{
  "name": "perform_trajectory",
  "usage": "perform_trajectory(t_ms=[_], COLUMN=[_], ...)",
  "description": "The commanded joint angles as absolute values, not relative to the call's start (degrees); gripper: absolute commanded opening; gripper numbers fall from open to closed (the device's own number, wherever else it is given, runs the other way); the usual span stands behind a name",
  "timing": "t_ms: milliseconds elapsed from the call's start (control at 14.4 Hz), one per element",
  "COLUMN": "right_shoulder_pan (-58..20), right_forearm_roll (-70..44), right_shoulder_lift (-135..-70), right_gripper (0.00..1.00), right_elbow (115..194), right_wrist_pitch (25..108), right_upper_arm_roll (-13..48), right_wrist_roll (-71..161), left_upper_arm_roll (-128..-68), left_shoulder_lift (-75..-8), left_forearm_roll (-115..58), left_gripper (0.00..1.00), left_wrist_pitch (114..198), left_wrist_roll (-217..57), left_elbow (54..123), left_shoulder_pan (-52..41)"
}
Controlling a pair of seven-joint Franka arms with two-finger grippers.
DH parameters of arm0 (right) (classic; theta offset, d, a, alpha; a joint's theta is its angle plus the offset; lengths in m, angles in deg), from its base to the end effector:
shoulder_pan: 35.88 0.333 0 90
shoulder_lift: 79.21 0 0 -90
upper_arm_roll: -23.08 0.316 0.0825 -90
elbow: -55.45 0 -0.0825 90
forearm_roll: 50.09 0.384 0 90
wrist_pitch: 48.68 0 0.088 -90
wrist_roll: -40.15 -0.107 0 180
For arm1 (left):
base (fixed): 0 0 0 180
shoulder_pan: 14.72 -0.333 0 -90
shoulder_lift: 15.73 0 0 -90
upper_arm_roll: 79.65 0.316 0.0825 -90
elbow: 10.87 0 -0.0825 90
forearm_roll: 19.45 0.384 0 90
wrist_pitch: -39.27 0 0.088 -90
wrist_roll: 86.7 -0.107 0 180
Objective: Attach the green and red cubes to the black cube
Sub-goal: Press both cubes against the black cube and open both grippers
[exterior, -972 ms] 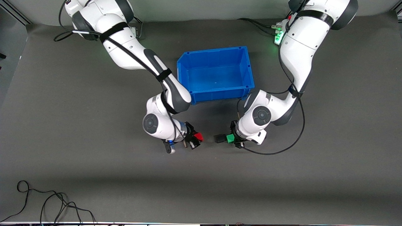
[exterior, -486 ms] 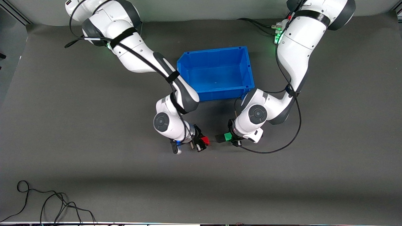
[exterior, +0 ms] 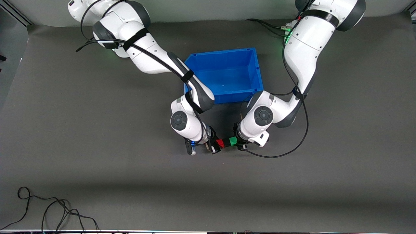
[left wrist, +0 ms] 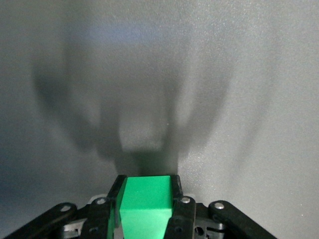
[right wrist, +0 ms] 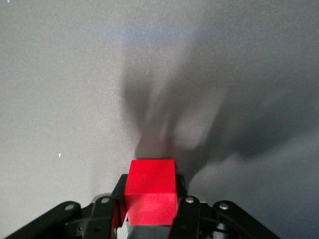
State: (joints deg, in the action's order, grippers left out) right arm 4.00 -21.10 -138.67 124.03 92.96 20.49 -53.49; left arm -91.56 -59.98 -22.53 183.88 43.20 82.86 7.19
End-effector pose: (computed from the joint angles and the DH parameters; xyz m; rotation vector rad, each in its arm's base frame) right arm 0.6131 0.4789 0.1678 -2.1984 1.7037 0.2759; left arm 0.5919 -0.3731 0.1847 1.8694 2.3219 -0.2312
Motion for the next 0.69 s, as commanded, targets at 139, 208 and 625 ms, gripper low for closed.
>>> perform_trajectory(t_ms=[139, 208, 625], right_shoulder_pan=[4.7, 4.3, 2.8], right_forearm_roll=[-22.3, -23.1, -30.0], right_shoulder_lift=[-139.7, -139.2, -131.4], right_gripper=[1.0, 1.0, 1.0], right_elbow=[121.9, 121.9, 125.7], right_wrist_pitch=[93.2, 93.2, 79.0], right_upper_arm_roll=[19.8, 19.8, 13.3], right_wrist_roll=[-54.9, -54.6, -49.4], left_upper_arm_roll=[-90.7, -90.6, -91.0], left_shoulder_lift=[-59.5, -59.3, -50.4], left_forearm_roll=[-21.8, -21.1, -20.9], left_gripper=[1.0, 1.0, 1.0], left_wrist_pitch=[183.3, 182.7, 166.2], left_wrist_roll=[43.0, 42.2, 18.7], left_elbow=[82.3, 82.3, 82.4], left_shoulder_pan=[8.1, 8.0, 2.0])
